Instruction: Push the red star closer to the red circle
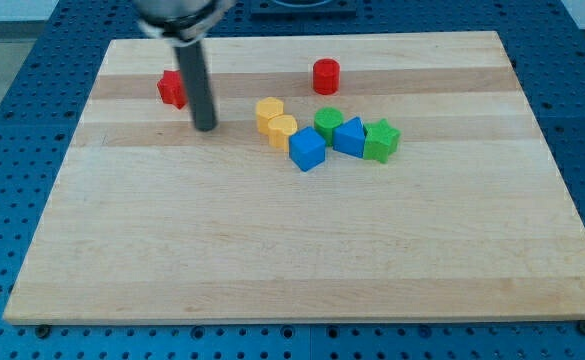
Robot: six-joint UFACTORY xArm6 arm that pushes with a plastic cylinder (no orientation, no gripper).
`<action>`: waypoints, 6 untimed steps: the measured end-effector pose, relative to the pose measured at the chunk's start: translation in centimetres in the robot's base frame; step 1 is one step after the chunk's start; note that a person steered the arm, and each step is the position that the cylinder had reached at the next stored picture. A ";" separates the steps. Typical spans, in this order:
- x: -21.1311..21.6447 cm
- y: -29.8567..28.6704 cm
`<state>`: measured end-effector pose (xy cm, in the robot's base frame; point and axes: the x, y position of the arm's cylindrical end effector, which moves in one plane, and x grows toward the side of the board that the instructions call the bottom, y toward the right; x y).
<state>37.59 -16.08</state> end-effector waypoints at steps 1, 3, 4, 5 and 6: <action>-4.2 -8.7; -6.2 0.9; -5.7 10.7; -5.8 14.5; -8.8 10.6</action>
